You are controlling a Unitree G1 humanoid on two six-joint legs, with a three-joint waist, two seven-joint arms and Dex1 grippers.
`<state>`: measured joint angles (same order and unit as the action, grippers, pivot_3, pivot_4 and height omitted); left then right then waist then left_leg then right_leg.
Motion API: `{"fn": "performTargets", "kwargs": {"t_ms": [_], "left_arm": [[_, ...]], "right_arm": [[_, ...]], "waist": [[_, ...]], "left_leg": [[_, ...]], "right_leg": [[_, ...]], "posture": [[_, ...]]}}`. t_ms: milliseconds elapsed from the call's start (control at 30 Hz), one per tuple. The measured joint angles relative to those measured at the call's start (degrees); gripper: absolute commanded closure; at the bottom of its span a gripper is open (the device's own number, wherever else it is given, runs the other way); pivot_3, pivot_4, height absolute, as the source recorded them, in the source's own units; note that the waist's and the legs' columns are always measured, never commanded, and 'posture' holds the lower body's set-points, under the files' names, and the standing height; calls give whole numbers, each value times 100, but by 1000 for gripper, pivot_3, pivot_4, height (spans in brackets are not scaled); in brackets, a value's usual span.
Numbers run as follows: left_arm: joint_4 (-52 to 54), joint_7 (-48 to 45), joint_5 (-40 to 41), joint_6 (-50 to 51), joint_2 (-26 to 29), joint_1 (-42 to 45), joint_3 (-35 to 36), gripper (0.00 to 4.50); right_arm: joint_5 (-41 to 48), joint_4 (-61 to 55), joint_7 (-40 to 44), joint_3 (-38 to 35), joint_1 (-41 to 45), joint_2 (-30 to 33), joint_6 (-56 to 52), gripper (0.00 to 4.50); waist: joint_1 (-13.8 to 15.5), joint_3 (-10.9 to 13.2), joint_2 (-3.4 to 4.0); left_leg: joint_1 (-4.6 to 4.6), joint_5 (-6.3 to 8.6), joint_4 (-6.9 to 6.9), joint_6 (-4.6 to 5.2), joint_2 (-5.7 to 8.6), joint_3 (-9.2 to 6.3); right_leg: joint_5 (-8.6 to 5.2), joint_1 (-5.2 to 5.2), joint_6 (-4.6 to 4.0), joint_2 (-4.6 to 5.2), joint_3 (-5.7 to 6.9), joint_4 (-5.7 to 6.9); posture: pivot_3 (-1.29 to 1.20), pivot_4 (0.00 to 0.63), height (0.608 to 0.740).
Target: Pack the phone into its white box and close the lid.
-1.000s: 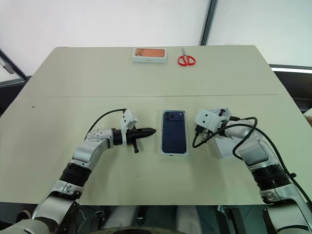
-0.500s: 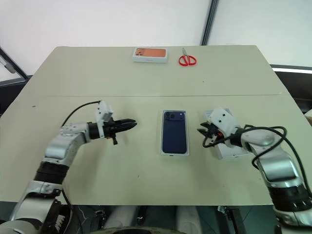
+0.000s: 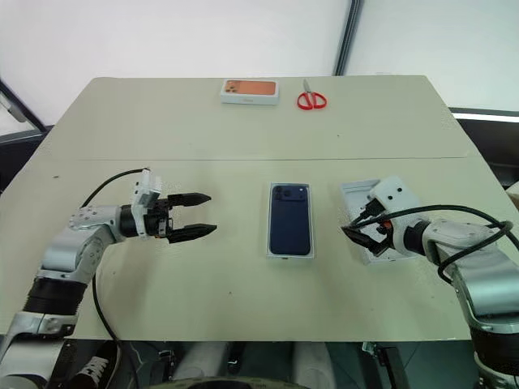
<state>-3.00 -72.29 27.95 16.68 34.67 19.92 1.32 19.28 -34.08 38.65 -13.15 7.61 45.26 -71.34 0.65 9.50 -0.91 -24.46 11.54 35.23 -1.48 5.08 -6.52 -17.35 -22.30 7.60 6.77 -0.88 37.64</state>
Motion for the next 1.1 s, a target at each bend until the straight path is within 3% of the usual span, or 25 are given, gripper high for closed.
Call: {"fn": "performTargets", "kwargs": {"t_ms": [267,533,967,1100], "left_arm": [[109,-153,-197,-1057,-44,-337,-10,23],[209,-140,-206,-1129,-62,-510,-32,23],[314,80,-244,-1101,-173,-503,-177,23],[323,156,-246,-1101,-220,-514,-227,0]], "right_arm": [[123,-644,-708,-192,-289,-398,-936,0],[178,-1055,-1271,-282,-324,-1001,-1491,0],[118,-931,-1945,-6,275,-1291,-1918,0],[109,-824,-2039,210,222,-1285,-1910,1731]], "waist": [[3,0,1],[-7,0,2],[-11,0,3],[-9,0,3]], "left_leg": [[0,1,-1,1,0,1],[0,1,-2,1,0,2],[0,1,-5,2,1,2],[0,0,-4,2,2,3]], "right_leg": [[0,1,-1,1,-1,-5],[1,1,0,-2,0,-5],[1,0,0,-7,1,-5],[1,1,0,-6,1,-5]], "posture": [[0,150,740],[0,150,740],[0,150,740],[0,150,740]]}}
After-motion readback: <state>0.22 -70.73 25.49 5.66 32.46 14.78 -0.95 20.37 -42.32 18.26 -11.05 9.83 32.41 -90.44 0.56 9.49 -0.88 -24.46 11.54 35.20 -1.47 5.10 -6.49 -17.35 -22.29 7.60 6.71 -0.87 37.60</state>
